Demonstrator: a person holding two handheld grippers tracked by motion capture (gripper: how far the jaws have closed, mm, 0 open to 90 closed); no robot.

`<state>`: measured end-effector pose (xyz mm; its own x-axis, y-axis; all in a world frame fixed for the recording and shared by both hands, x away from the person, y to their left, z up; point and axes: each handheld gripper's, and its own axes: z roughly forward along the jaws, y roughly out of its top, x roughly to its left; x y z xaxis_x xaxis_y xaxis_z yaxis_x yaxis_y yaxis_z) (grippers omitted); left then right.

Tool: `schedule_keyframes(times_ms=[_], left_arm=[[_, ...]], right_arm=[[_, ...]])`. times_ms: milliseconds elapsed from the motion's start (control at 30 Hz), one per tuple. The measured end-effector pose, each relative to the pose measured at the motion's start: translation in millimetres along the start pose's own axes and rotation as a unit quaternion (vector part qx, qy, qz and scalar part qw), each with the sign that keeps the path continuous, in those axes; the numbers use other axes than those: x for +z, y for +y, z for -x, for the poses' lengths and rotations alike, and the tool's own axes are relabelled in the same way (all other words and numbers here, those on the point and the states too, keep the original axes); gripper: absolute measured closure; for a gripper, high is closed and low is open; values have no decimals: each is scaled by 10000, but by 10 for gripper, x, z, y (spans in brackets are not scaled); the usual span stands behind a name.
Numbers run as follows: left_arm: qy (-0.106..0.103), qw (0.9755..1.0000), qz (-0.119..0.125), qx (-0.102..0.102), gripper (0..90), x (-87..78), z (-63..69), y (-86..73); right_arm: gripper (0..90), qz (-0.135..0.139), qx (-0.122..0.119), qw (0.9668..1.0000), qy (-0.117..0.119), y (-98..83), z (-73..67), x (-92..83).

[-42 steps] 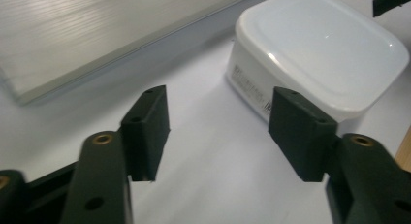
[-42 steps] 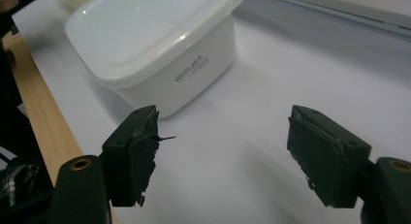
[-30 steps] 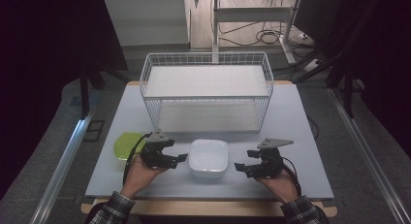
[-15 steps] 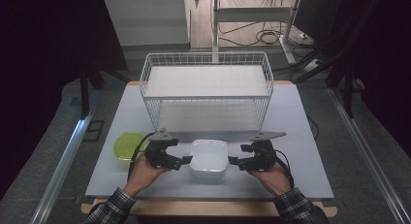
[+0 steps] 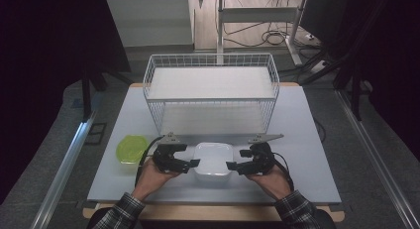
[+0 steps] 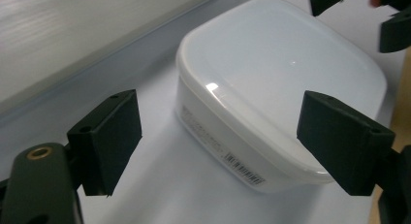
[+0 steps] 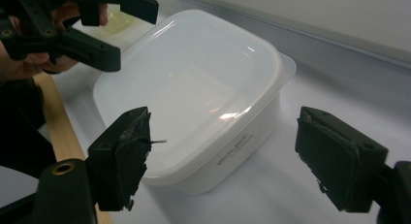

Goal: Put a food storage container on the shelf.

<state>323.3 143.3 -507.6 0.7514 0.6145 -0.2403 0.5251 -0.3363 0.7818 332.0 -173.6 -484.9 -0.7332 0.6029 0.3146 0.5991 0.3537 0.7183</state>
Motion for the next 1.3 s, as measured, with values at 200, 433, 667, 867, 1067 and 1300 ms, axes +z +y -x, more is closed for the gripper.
schedule_keyframes(times_ms=[200,433,667,867,1067,1300], left_arm=[[-486,9983,-118,-289,143,74,-4,-12],[-643,9964,-362,-414,264,22,92,3],[-438,9959,-259,-747,561,-168,166,-37],[-294,9949,24,-961,765,-218,186,-26],[-70,9939,165,-1088,786,-198,202,-44],[94,9947,338,-969,789,-249,245,9]], right_arm=[[297,-208,184,9993,264,-7,68,122],[446,-387,598,9961,511,-9,41,106],[661,-220,852,9952,440,-19,4,-13],[799,82,935,9952,271,-18,13,-96],[801,206,656,9976,-41,-24,-64,-87],[800,431,508,9977,-105,3,-104,-116]])
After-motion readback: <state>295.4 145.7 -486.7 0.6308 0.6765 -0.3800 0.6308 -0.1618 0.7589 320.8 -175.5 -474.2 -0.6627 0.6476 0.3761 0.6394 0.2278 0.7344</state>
